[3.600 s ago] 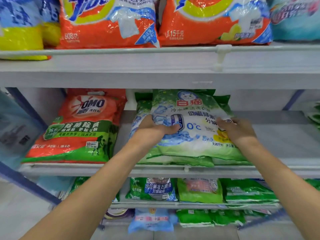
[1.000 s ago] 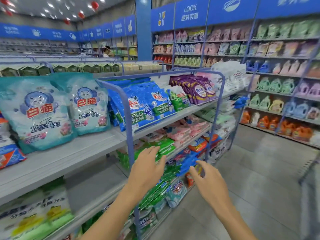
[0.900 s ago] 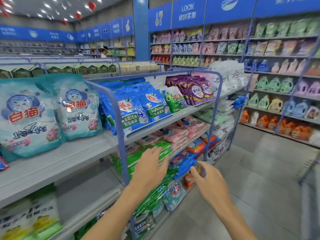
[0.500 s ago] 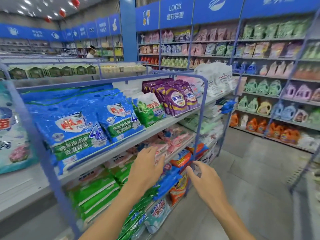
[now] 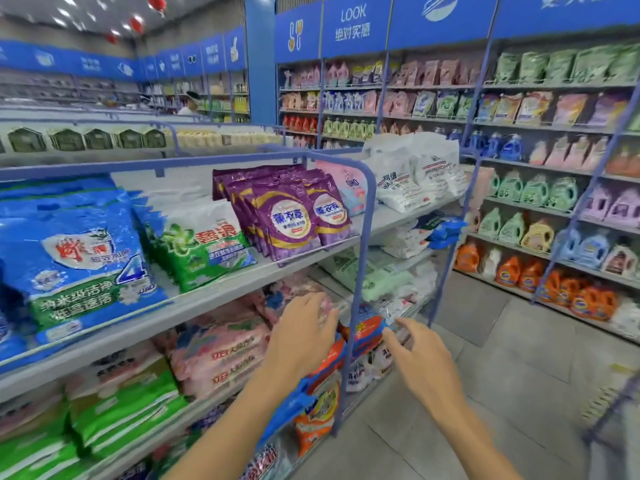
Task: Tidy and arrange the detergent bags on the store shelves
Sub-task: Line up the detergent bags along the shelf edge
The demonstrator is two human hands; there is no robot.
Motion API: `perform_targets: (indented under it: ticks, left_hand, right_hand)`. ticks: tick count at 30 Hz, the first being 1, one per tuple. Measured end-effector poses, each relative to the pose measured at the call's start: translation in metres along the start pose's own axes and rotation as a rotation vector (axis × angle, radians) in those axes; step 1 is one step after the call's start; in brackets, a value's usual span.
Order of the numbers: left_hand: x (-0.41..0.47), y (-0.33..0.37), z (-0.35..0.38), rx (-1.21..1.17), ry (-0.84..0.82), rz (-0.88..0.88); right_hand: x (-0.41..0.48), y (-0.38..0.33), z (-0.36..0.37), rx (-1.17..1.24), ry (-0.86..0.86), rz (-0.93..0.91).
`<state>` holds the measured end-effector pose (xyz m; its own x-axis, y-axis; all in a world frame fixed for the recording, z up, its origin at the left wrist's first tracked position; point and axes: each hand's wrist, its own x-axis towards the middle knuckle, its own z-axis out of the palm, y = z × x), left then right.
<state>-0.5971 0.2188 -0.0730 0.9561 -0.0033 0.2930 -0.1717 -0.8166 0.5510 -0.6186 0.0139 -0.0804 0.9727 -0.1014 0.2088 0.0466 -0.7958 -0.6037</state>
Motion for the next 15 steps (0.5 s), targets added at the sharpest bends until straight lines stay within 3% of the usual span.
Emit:
perform_targets:
  ticks: [7, 15]
  left_hand:
    - [0.077, 0.082, 0.077, 0.02, 0.001, -0.056]
    - [0.17, 0.112, 0.163, 0.072, -0.003, -0.132]
  right_hand:
    - [0.107, 0.095, -0.053, -0.009, -0.06, -0.04]
    - [0.22, 0.17, -0.045, 0.064, -0.114, -0.083]
